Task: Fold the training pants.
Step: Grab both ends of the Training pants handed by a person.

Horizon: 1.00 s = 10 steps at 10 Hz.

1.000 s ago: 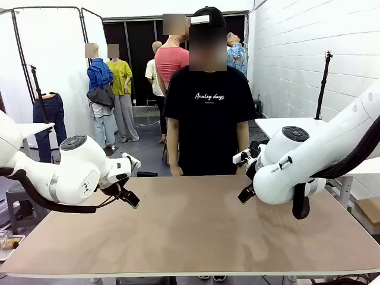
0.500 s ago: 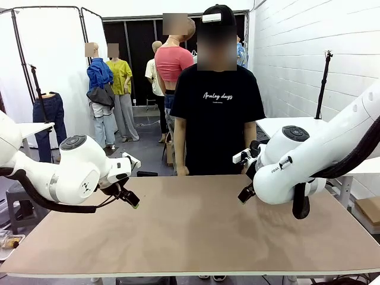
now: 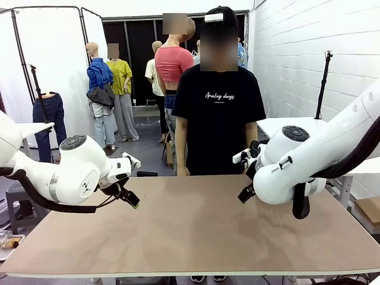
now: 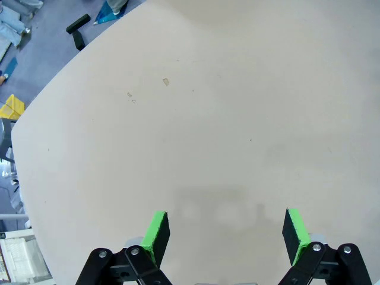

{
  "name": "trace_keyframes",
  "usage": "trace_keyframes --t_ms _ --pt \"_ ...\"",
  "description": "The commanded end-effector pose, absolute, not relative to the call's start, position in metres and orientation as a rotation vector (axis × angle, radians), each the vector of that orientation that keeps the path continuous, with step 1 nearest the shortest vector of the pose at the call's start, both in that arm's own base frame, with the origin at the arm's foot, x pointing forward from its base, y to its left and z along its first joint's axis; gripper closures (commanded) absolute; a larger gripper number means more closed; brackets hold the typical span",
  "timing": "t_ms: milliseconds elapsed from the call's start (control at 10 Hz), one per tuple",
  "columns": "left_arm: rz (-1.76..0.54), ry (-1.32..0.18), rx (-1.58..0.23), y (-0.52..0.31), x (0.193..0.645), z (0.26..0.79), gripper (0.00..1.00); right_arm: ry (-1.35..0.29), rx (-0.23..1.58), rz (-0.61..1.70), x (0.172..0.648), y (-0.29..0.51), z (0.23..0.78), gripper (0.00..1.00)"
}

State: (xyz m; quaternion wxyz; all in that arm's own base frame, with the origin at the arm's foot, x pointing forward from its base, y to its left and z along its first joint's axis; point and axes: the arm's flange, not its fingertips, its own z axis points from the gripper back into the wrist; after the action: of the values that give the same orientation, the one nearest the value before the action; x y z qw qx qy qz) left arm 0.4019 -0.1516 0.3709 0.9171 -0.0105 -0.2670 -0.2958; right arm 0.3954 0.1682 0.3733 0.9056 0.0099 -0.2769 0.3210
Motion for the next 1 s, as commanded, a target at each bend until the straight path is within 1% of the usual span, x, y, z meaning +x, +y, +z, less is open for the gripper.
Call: trace_keyframes --t_ms 0,100,300,600,900 --pt "-0.609 -0.549 -0.022 -0.152 0.402 0.371 0.00 -0.572 0.020 0.663 0.395 0.168 0.373 0.00" --pt "-0.616 -0.526 -0.011 -0.150 0.400 0.377 0.00 -0.548 0.022 0.666 0.394 0.170 0.378 0.00" --pt "-0.629 -0.500 -0.017 -0.151 0.392 0.406 0.00 -0.536 0.025 0.668 0.387 0.168 0.402 0.00" --pt "-0.649 -0.505 -0.046 -0.150 0.378 0.451 0.00 -0.549 -0.001 0.663 0.373 0.164 0.443 0.00" --pt "-0.683 -0.511 -0.062 -0.154 0.356 0.501 0.00 -0.571 0.033 0.670 0.353 0.156 0.488 0.00"
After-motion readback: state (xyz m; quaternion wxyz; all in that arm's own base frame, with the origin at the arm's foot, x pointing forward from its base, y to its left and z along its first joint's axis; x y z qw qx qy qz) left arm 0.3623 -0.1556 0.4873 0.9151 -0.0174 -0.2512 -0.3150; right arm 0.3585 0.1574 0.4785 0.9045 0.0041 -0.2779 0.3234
